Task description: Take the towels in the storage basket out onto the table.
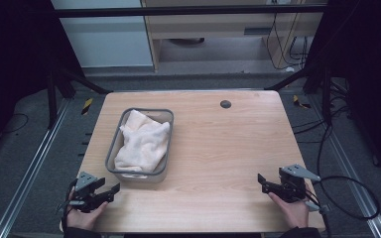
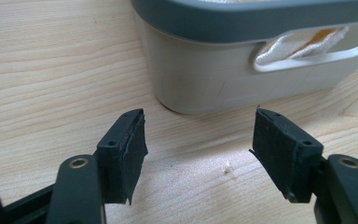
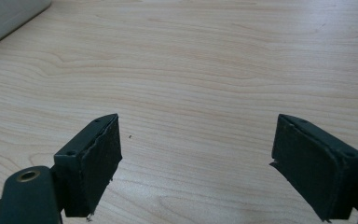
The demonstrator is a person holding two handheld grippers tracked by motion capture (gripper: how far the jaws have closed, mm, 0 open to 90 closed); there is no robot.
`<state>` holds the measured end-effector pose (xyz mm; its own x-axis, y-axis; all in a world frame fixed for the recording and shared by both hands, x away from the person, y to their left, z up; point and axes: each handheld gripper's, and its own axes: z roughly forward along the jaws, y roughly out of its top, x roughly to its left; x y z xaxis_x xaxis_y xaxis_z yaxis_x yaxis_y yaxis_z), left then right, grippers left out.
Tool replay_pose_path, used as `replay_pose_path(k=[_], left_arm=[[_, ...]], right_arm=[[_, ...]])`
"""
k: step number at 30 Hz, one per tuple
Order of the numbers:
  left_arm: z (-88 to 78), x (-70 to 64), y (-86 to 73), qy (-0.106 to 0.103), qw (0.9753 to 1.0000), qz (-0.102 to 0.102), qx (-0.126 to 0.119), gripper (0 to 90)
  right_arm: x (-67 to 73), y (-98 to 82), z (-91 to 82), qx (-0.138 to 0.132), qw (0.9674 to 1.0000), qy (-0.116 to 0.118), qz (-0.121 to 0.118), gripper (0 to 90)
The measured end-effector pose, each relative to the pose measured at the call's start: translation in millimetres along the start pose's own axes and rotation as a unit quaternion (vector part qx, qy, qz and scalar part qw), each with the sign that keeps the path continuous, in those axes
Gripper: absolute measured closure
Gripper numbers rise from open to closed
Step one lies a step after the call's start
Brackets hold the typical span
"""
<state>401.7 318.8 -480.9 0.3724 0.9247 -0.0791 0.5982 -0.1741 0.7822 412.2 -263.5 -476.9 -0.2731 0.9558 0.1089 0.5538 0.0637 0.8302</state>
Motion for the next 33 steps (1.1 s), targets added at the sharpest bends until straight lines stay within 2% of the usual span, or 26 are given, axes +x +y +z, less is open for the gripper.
replay_pose_path(k=[6,13,16,30,33], left_arm=[[-1.5,-2.2,0.0,0.0,1.0,0.008,0.002,34.3],[-5.7,-0.9,2.2,-0.007,0.9999,0.003,-0.009,34.3],[-11.2,-0.5,3.9,-0.018,0.9996,-0.005,-0.022,33.9],[-35.1,5.2,18.7,-0.012,0.9974,-0.018,-0.069,32.5],[-37.1,5.2,23.1,-0.014,0.9974,-0.013,-0.069,32.5]], right_arm=[[0.0,-1.0,0.3,0.001,1.0,-0.005,-0.007,14.9],[0.0,-0.9,0.9,0.003,0.9999,-0.007,-0.012,14.8],[0.1,-1.0,1.5,0.003,0.9997,-0.012,-0.019,14.7],[0.3,-1.1,4.4,0.009,0.9993,-0.02,-0.031,14.4],[0.9,-0.9,5.2,0.009,0.9993,-0.018,-0.033,14.2]])
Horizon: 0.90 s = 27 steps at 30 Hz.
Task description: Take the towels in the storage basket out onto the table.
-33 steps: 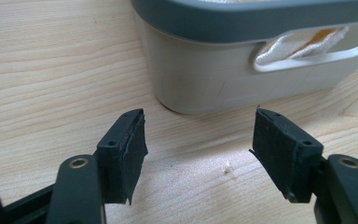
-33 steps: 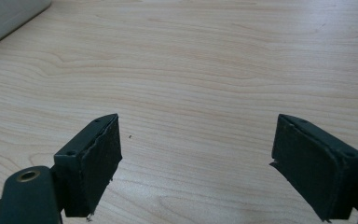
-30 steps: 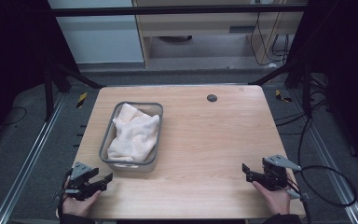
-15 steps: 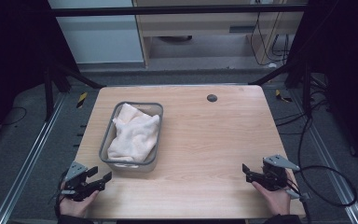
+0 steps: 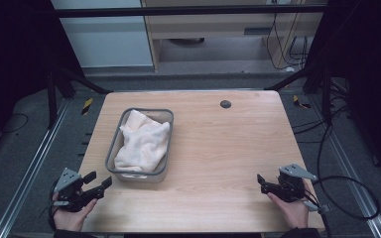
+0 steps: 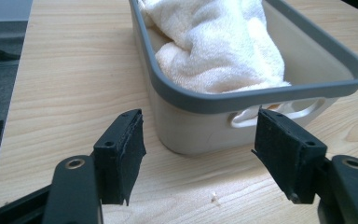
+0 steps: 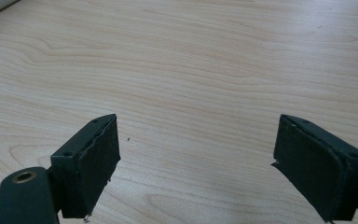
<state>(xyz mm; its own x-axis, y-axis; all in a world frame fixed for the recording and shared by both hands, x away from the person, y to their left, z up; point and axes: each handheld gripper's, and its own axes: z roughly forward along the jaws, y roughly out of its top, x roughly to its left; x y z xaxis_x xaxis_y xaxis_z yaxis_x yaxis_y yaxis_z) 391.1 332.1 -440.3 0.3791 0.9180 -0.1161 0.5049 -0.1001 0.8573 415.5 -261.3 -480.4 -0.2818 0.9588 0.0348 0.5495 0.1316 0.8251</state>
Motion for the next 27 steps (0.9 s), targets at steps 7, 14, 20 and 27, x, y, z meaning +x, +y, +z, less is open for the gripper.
replay_pose_path(k=[7,14,20,27], left_arm=[[-5.3,-1.8,14.1,-0.001,0.9999,0.009,-0.009,32.2],[-13.0,-8.4,33.5,-0.011,0.9995,0.021,-0.019,30.8],[-14.4,-15.9,52.7,-0.024,0.9989,0.036,-0.02,30.4],[-6.4,-24.7,71.4,-0.033,0.9978,0.057,0.0,29.7]], right_arm=[[2.9,0.5,3.0,0.004,0.9999,0.0,-0.009,14.0],[2.6,0.5,3.8,0.007,0.9999,-0.001,-0.01,13.7],[2.7,0.2,4.5,0.01,0.9999,-0.002,-0.011,13.6],[2.4,-0.5,5.2,0.013,0.9999,-0.004,-0.009,13.3]])
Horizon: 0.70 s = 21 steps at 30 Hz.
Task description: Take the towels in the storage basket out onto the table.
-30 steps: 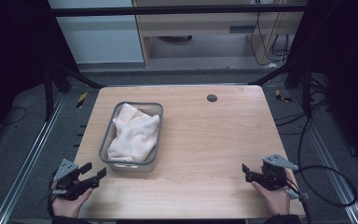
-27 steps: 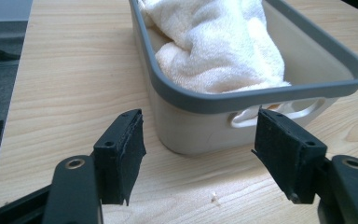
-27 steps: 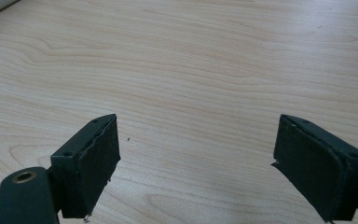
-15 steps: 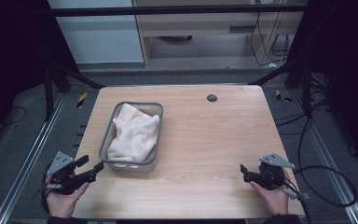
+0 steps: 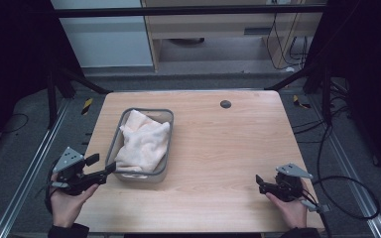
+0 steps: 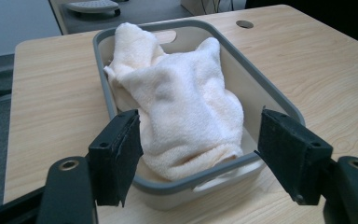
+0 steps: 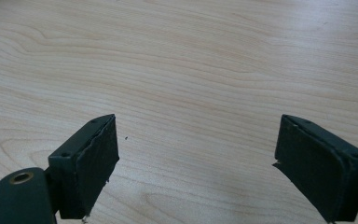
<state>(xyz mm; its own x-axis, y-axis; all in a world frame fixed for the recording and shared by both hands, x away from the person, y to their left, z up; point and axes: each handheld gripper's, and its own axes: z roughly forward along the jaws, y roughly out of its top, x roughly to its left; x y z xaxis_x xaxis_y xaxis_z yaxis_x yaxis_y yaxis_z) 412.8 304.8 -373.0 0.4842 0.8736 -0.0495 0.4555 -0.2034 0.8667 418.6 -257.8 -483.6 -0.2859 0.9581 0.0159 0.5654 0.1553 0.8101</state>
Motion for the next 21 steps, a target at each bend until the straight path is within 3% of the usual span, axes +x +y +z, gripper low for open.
replay_pose_path(k=[8,12,21], left_arm=[[10.4,-1.5,27.1,0.001,0.9997,0.019,0.017,28.9],[18.1,-0.3,38.4,0.01,0.9996,0.013,0.024,29.0],[40.9,-4.2,60.8,0.008,0.9976,0.042,0.053,28.9]], right_arm=[[-0.3,-0.4,0.4,0.001,1.0,-0.001,0.0,13.1],[-0.9,-0.3,0.4,-0.001,1.0,0.0,-0.002,13.1],[-0.8,0.0,0.6,0.001,1.0,0.002,-0.001,13.1]])
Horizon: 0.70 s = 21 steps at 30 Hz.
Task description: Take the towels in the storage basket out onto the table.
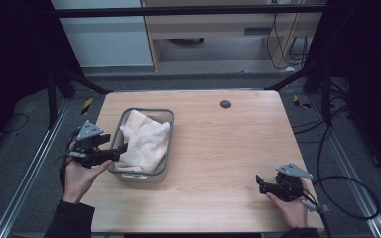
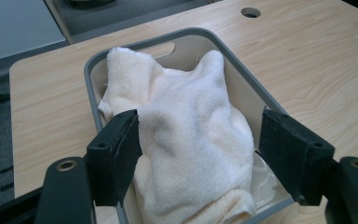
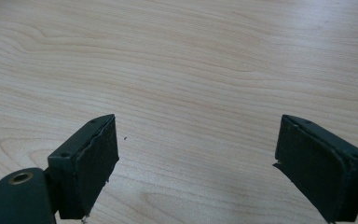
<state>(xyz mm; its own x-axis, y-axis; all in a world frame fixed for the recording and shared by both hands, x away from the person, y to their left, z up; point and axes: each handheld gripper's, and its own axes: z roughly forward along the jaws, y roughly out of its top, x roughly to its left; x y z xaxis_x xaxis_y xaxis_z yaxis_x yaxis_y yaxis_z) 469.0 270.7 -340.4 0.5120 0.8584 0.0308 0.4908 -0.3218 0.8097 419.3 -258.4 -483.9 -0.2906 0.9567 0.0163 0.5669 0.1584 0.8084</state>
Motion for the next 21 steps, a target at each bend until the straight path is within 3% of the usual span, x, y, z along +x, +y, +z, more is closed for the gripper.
replay_pose_path(k=[12,19,21], left_arm=[[33.3,-3.5,19.3,-0.01,0.9992,0.02,0.034,28.9],[46.2,1.0,25.0,-0.011,0.9984,0.013,0.054,28.8],[51.4,4.1,27.7,-0.011,0.9973,0.017,0.071,28.5]], right_arm=[[-0.6,0.0,0.7,0.003,1.0,0.002,0.0,13.0],[-1.2,-0.2,1.6,0.004,1.0,0.002,-0.003,12.9],[-1.1,-0.1,1.7,0.005,1.0,0.004,-0.001,12.8]])
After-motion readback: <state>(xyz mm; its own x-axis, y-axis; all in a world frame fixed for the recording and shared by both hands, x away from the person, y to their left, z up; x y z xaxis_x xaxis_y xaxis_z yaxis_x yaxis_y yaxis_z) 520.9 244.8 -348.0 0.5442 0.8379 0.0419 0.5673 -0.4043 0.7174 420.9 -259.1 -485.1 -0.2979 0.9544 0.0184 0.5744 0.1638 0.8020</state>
